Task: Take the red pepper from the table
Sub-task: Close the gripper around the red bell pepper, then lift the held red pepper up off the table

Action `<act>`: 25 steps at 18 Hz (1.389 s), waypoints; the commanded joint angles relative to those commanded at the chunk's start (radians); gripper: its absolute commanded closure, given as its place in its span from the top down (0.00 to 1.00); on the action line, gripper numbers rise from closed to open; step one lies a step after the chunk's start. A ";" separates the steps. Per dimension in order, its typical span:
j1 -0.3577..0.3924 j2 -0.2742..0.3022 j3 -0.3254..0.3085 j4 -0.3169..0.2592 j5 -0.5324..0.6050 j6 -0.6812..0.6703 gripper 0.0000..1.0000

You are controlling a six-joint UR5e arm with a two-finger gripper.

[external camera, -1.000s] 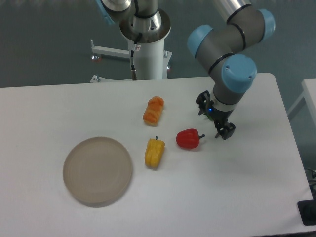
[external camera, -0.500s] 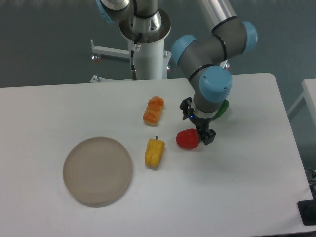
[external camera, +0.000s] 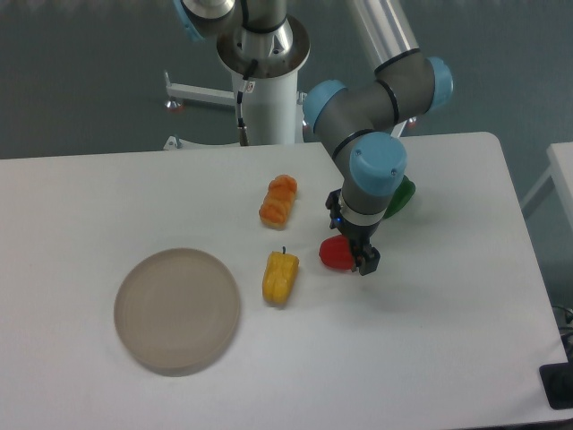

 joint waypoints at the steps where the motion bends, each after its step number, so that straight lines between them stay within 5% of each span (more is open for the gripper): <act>1: 0.000 -0.002 -0.006 0.011 0.000 0.011 1.00; 5: 0.000 -0.014 -0.005 0.020 0.002 0.012 0.96; 7: 0.000 -0.018 0.000 0.020 0.002 0.011 0.65; 10: 0.000 -0.017 0.015 0.016 0.003 -0.004 0.38; 16: 0.032 0.032 0.086 -0.061 0.003 -0.115 0.37; 21: 0.032 0.026 0.254 -0.288 0.008 -0.241 0.36; 25: 0.060 0.023 0.317 -0.328 0.009 -0.242 0.36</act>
